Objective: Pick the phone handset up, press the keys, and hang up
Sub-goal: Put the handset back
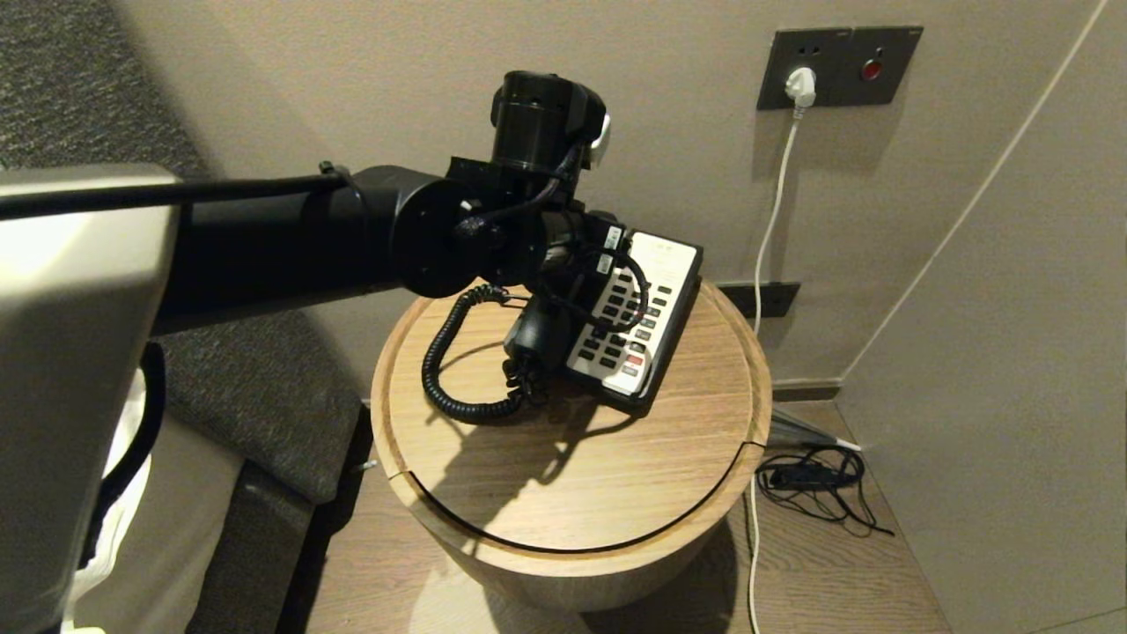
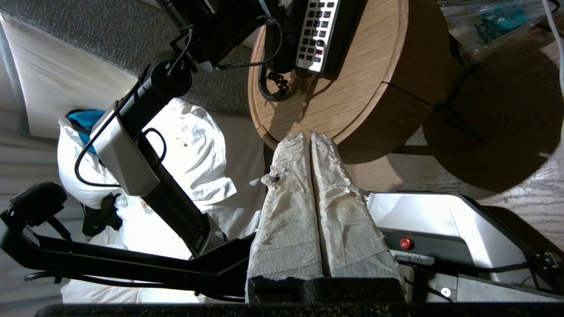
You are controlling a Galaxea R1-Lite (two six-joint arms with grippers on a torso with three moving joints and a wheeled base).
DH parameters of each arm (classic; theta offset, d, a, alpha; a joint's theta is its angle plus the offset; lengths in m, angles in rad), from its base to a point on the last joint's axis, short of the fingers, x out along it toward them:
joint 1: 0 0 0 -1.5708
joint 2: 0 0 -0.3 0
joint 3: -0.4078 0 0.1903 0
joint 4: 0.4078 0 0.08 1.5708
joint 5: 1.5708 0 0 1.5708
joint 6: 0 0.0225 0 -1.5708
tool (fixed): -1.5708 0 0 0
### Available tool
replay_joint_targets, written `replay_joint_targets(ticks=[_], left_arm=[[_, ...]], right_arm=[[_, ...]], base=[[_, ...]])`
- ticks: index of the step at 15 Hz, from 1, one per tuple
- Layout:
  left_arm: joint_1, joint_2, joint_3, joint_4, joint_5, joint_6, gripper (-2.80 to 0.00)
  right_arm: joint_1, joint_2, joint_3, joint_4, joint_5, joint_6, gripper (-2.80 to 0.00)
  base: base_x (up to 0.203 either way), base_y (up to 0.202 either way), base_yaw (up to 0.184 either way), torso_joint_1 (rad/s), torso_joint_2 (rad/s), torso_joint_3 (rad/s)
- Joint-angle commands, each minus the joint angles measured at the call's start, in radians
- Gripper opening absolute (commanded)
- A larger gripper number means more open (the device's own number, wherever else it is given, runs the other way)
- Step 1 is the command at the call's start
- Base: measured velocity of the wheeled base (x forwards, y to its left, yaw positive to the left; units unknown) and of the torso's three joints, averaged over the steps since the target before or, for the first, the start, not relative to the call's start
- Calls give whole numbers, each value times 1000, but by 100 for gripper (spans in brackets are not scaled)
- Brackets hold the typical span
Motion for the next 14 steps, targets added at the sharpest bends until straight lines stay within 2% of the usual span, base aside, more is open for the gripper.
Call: replay_joint_targets(ticks=[1, 14], left_arm=[[3, -4, 3, 1, 3, -2, 0], [3, -52, 76, 44, 19, -17, 0]], right_arm=[[0, 2, -3, 4, 2, 4, -280], [0, 1, -4, 4, 2, 4, -280]], base=[[0, 0, 0, 0, 0, 0], [0, 0, 0, 0, 0, 0]])
